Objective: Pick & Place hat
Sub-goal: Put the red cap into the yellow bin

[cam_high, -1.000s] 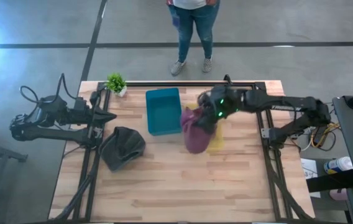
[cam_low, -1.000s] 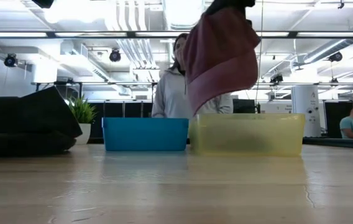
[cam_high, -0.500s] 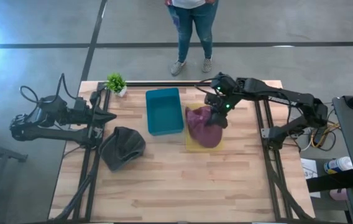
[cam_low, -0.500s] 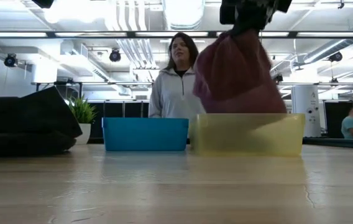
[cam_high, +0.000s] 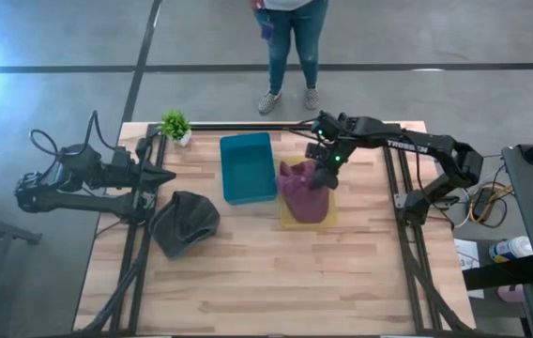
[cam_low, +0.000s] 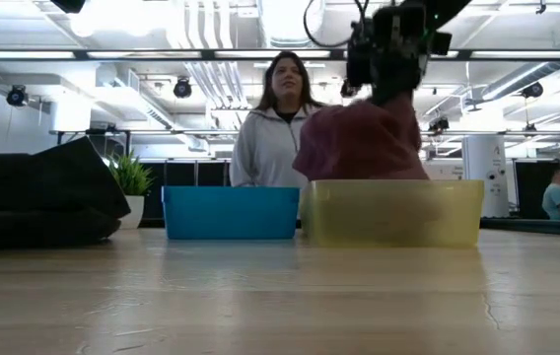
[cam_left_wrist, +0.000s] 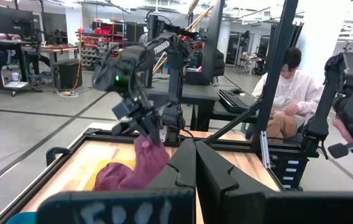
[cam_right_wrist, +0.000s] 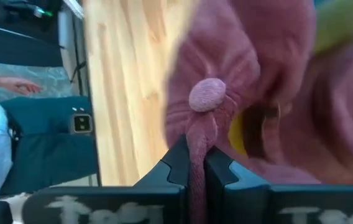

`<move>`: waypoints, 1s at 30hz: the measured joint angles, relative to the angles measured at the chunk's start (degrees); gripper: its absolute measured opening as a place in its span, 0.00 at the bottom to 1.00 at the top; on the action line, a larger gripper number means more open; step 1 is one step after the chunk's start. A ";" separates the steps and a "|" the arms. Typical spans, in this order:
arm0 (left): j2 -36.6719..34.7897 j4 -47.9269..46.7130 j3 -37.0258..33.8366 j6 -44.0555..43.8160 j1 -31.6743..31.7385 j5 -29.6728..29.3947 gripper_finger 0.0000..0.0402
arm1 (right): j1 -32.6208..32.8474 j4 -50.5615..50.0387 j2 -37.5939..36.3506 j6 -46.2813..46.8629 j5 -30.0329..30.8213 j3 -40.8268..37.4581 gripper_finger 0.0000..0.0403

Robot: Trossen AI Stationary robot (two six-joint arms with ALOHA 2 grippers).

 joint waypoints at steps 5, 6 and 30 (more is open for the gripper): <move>0.00 0.00 -0.01 -0.01 0.01 0.00 0.00 | -0.18 3.51 -0.65 1.70 0.56 -5.93 0.02; 0.00 0.00 0.00 -0.02 0.00 -0.02 0.00 | -0.23 4.81 -0.90 2.28 0.56 -7.08 0.02; 0.00 0.00 -0.01 -0.01 0.02 -0.02 0.00 | -1.59 14.74 -1.56 2.56 14.66 -13.99 0.35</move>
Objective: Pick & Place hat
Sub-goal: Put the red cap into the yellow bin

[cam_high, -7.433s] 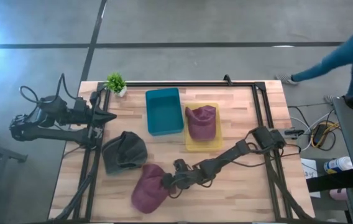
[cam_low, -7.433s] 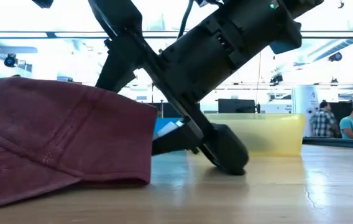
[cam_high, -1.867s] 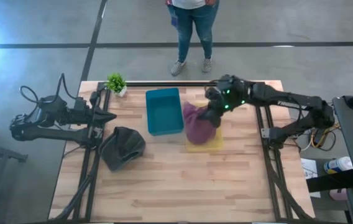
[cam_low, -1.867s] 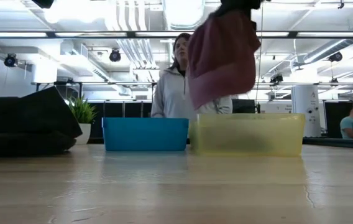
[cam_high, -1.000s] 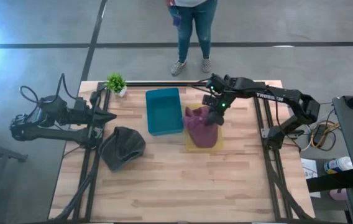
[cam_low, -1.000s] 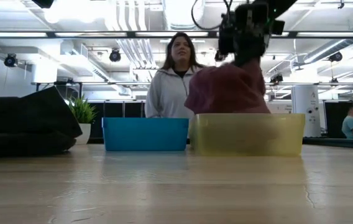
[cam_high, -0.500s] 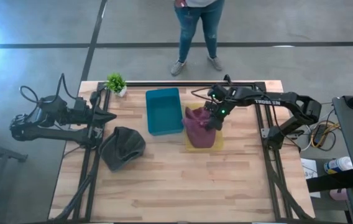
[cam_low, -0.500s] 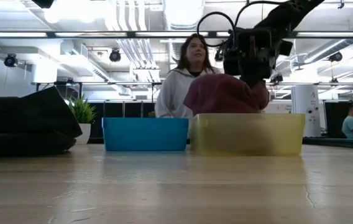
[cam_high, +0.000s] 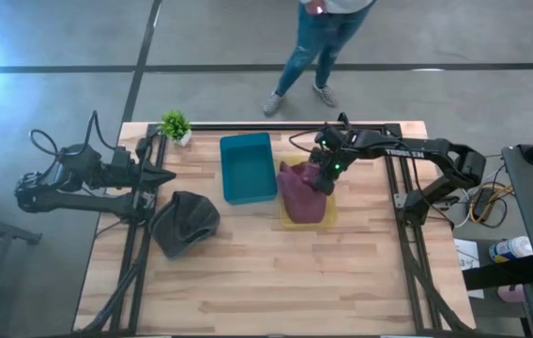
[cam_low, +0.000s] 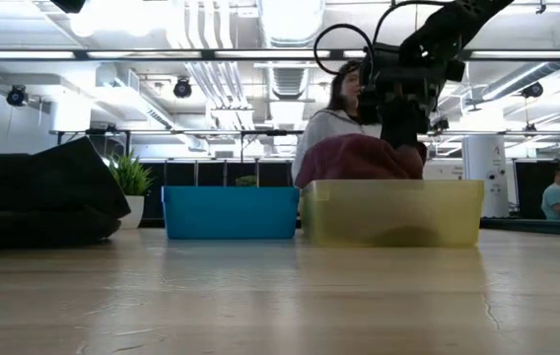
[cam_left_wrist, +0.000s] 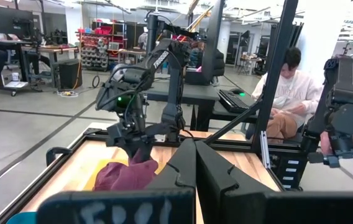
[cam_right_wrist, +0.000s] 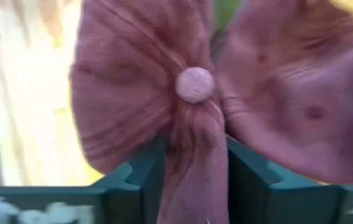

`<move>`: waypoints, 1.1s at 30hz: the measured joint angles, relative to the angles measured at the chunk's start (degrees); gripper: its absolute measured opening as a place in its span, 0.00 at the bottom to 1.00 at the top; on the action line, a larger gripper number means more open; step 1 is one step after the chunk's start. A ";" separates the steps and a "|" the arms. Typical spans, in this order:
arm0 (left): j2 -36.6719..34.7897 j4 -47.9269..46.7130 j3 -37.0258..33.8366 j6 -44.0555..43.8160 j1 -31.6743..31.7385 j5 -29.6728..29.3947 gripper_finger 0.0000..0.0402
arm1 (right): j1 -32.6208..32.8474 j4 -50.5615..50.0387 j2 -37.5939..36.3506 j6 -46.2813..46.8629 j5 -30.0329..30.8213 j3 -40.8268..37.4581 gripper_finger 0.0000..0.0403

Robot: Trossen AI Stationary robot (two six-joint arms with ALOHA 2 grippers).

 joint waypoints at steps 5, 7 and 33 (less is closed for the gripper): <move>0.00 0.00 0.01 0.00 -0.01 0.00 0.00 | -0.50 -0.59 -2.68 -2.83 2.56 1.04 0.46; 0.00 0.00 0.00 0.00 -0.02 0.02 0.00 | -0.94 -0.58 -4.31 -3.62 2.68 1.27 0.49; -0.02 0.00 0.00 -0.01 -0.01 0.02 0.00 | 7.96 5.18 4.78 -7.04 13.22 19.09 0.49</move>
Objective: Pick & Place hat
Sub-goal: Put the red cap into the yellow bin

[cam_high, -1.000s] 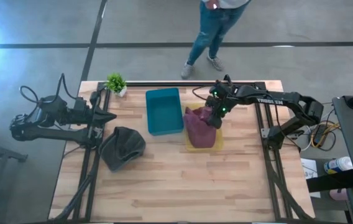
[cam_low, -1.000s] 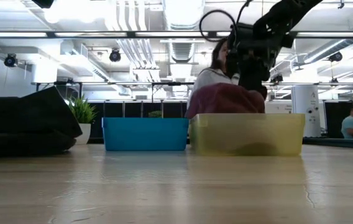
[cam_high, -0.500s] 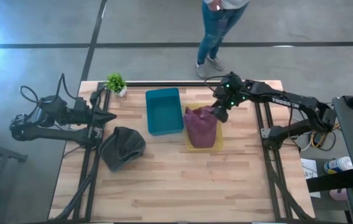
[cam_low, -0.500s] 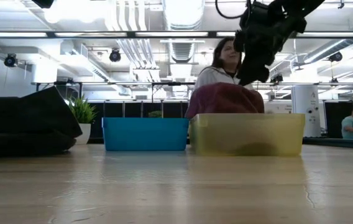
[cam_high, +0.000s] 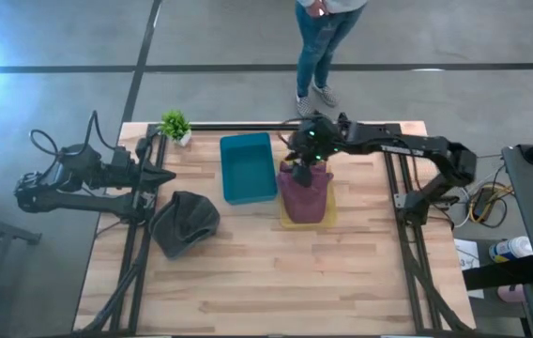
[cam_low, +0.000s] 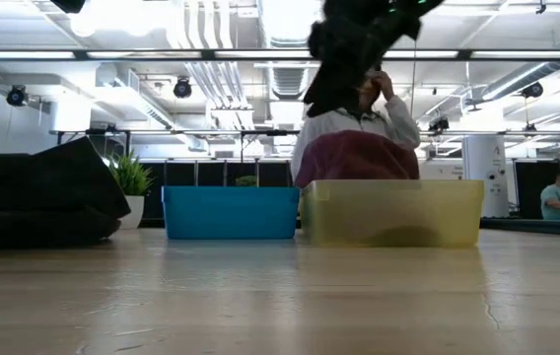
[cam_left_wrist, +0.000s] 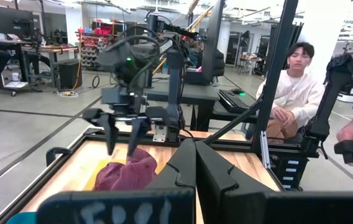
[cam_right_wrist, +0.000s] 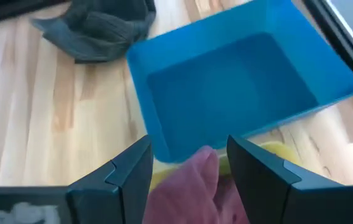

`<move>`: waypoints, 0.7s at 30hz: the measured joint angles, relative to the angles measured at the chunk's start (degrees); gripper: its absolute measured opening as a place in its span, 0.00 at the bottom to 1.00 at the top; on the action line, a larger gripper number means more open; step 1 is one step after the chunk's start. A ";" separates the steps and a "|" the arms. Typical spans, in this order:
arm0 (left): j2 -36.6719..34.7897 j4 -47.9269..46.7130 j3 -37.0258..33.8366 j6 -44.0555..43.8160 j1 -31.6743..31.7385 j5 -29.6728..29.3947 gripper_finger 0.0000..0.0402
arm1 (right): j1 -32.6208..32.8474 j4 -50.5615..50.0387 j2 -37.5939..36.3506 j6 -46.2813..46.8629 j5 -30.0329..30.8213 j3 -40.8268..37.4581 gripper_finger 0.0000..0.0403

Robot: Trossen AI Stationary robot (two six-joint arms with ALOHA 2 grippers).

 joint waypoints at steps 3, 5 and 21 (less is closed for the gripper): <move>0.00 0.00 -0.01 0.02 0.01 -0.01 0.00 | 0.02 -5.65 6.03 -0.02 -0.02 6.16 0.49; 0.00 0.00 0.00 0.02 0.00 0.00 0.00 | 0.08 -9.43 10.03 -0.17 -0.05 9.90 0.49; 0.00 0.00 0.01 0.01 0.01 -0.01 0.00 | -0.65 -24.40 23.49 -3.76 6.36 18.24 0.49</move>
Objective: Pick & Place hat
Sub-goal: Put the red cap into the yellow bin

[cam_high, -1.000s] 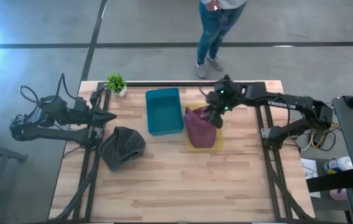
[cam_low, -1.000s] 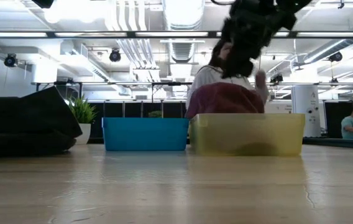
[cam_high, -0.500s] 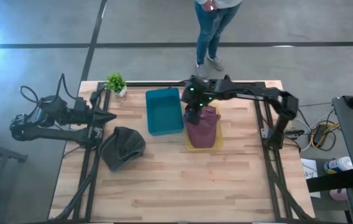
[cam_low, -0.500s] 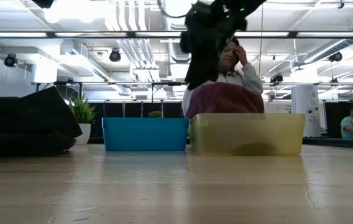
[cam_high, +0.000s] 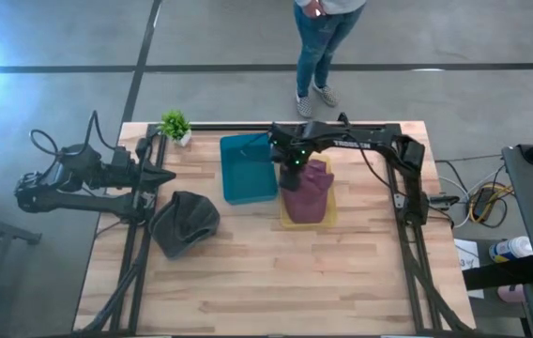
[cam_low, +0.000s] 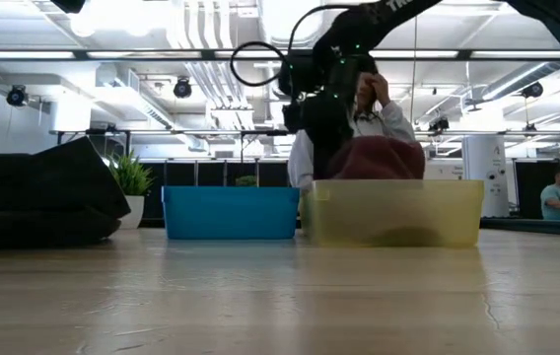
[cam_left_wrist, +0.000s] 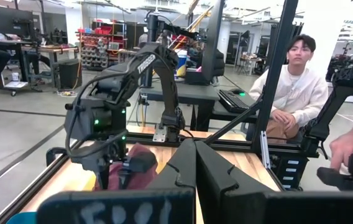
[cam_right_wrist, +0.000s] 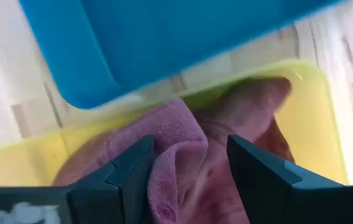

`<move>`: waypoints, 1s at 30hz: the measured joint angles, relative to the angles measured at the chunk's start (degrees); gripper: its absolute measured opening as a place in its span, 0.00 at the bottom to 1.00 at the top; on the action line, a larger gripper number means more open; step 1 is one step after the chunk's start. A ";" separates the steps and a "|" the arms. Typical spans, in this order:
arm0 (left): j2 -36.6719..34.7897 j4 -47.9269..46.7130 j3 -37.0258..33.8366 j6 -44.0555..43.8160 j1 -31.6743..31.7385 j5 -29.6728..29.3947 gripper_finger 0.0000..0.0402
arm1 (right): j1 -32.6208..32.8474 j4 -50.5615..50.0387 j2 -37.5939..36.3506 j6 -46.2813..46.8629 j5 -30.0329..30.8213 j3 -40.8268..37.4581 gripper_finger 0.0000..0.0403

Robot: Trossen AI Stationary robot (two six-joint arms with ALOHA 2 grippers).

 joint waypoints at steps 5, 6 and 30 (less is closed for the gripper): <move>0.00 0.00 0.00 0.00 -0.01 0.01 0.00 | -0.11 0.31 -1.17 0.11 2.64 -1.45 0.49; 0.00 0.00 -0.02 -0.02 -0.02 -0.01 0.00 | -0.10 0.92 -1.49 0.06 3.12 -1.47 0.49; 0.00 0.00 -0.01 -0.01 -0.01 0.00 0.00 | 1.28 8.51 -2.77 -2.40 13.14 -4.64 0.49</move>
